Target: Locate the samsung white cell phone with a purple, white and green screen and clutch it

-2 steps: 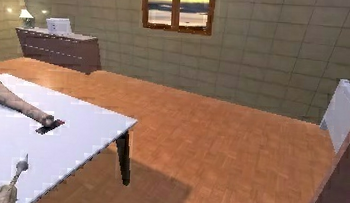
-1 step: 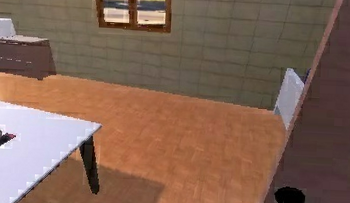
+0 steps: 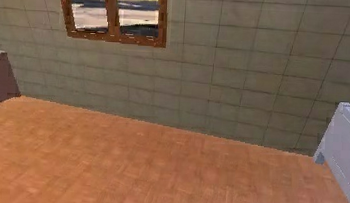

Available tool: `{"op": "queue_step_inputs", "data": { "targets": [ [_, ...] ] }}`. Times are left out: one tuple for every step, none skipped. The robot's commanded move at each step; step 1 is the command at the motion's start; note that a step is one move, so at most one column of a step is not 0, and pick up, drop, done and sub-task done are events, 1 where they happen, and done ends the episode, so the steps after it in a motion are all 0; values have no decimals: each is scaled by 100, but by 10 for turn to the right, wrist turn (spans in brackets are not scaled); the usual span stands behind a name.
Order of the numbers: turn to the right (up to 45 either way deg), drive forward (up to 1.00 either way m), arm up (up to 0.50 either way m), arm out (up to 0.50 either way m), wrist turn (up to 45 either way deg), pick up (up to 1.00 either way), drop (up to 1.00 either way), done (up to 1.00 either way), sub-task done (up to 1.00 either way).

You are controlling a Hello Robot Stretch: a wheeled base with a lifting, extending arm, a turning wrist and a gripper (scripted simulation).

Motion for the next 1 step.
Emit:
{"op": "queue_step_inputs", "data": {
  "targets": [
    [90, 0, 0, 0, 0, 0, 0, 0, 0]
  ]
}}
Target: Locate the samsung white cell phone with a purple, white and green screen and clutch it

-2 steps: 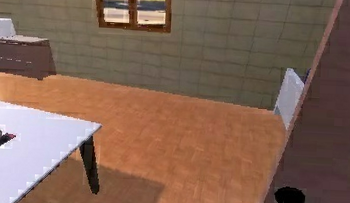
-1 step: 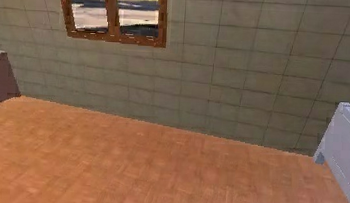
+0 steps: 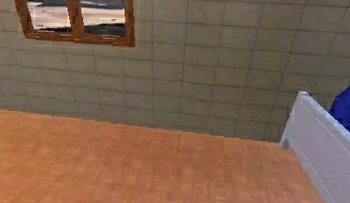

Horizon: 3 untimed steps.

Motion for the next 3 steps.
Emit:
{"op": "queue_step_inputs", "data": {
  "targets": [
    [0, 35, 0, 0, 0, 0, 0, 0, 0],
    [-450, 0, 0, 0, 0, 0, 0, 0, 0],
    [-300, 0, 0, 0, 0, 0, 0, 0, 0]
  ]
}}
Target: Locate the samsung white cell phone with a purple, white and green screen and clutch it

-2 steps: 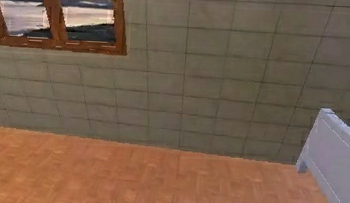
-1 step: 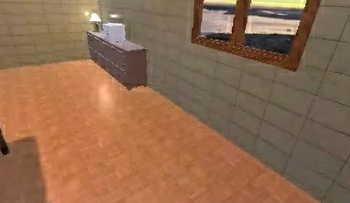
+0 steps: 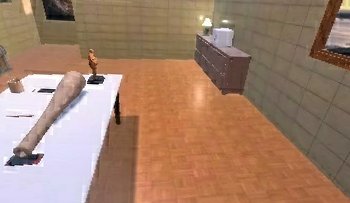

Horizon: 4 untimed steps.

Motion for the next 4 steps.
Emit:
{"op": "queue_step_inputs", "data": {
  "targets": [
    [-30, 0, 0, 0, 0, 0, 0, 0, 0],
    [0, 15, 0, 0, 0, 0, 0, 0, 0],
    [450, 0, 0, 0, 0, 0, 0, 0, 0],
    [0, 25, 0, 0, 0, 0, 0, 0, 0]
  ]
}}
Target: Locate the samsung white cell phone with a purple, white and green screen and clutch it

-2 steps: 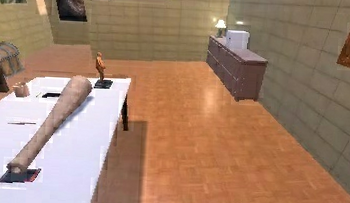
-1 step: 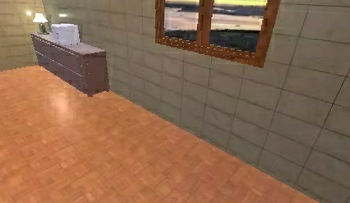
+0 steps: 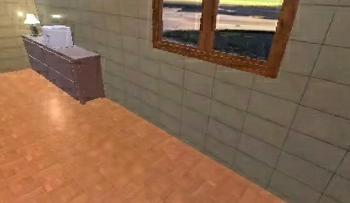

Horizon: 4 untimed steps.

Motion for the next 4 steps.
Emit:
{"op": "queue_step_inputs", "data": {
  "targets": [
    [-420, 0, 0, 0, 0, 0, 0, 0, 0],
    [0, 100, 0, 0, 0, 0, 0, 0, 0],
    [-30, 0, 0, 0, 0, 0, 0, 0, 0],
    [0, 100, 0, 0, 0, 0, 0, 0, 0]
  ]
}}
